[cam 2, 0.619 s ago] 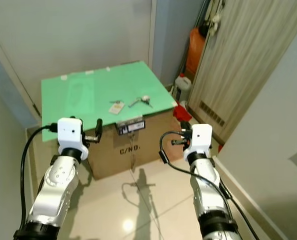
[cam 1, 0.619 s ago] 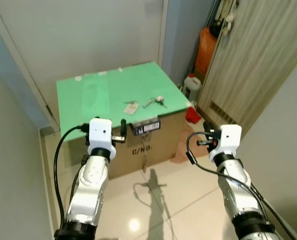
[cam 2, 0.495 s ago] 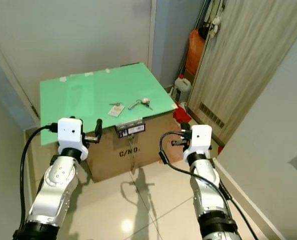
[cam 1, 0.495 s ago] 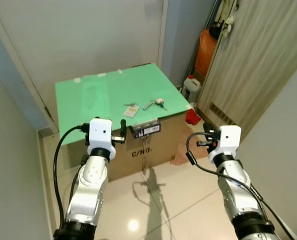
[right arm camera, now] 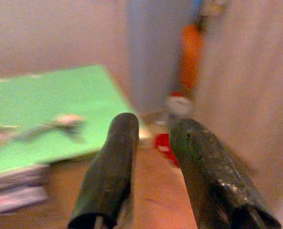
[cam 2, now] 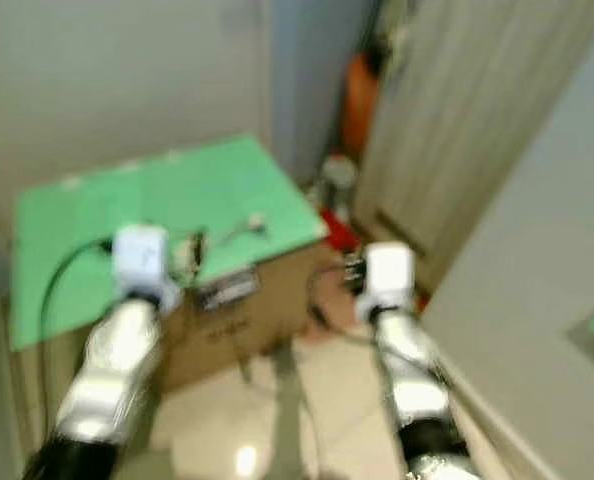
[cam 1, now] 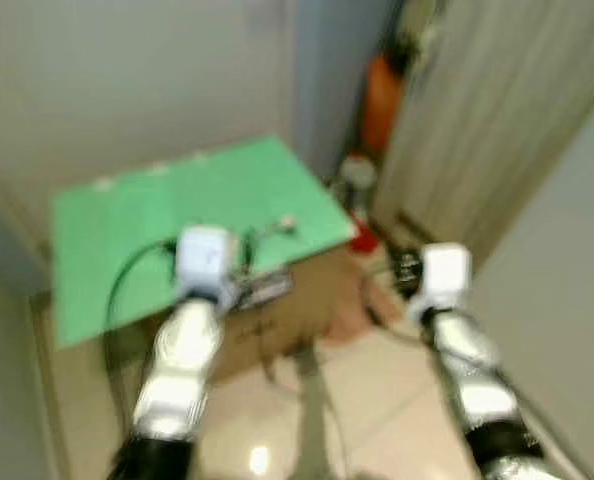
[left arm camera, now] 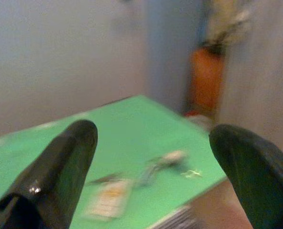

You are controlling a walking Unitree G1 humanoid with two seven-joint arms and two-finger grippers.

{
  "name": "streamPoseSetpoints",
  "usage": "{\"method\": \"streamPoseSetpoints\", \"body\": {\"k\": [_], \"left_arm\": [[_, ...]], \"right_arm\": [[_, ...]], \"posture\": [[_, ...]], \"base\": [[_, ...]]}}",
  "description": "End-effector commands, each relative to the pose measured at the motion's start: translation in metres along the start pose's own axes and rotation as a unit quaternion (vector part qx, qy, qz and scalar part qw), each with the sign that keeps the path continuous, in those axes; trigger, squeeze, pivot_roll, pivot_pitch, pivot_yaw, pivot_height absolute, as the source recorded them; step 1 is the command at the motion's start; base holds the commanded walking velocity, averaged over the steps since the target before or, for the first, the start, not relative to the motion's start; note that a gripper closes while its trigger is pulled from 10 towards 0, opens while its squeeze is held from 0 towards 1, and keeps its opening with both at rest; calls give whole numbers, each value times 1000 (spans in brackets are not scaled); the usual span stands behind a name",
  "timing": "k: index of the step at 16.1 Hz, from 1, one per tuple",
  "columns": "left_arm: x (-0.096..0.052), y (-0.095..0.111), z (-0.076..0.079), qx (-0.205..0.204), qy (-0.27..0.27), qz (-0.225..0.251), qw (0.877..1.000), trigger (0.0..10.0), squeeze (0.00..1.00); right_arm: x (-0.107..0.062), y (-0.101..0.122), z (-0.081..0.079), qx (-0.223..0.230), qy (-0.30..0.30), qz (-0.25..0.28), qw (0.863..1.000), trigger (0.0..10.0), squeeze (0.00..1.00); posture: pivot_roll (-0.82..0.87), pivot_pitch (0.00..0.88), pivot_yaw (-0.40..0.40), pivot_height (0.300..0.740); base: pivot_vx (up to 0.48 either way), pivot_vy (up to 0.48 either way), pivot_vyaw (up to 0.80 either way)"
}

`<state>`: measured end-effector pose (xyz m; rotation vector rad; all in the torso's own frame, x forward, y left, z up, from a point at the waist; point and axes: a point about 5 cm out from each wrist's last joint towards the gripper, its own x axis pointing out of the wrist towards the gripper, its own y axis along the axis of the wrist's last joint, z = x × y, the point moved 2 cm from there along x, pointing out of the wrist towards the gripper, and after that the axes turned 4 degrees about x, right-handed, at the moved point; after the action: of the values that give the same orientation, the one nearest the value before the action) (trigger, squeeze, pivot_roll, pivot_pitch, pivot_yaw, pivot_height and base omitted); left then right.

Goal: Hang keys on a hook

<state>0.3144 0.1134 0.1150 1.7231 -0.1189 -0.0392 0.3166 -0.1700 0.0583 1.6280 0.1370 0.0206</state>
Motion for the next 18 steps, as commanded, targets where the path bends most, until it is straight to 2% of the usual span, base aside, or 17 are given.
{"method": "streamPoseSetpoints", "body": {"k": [1,5,6,7,14,18], "left_arm": [[-3,-4,-7,9,9,-6,1000,10000,0],[-6,-6,-6,12,7,-6,1000,10000,0],[-7,-6,-6,11,7,-6,1000,10000,0],[-7,-6,-7,11,8,-7,1000,10000,0],[-6,-9,-6,17,4,-19,1000,10000,0],[-7,-9,1,10,-8,-20,1000,10000,0]], "right_arm": [[4,4,-5,5,5,4,1000,10000,1000],[4,2,-12,-8,19,1,1000,10000,1000],[4,1,-11,-13,12,-4,1000,10000,718],[4,0,-11,-13,8,-7,1000,10000,0],[6,-1,-13,-13,12,-15,1000,10000,0],[6,1,-13,-17,18,-15,1000,10000,0]], "posture": [[3,0,-21,740],[3,0,-26,740],[3,0,-27,740],[3,0,-27,740],[8,0,-33,740],[9,0,-33,740]], "base": [[480,0,0],[480,0,0],[480,0,0],[480,0,0],[474,0,0],[68,0,0]]}}
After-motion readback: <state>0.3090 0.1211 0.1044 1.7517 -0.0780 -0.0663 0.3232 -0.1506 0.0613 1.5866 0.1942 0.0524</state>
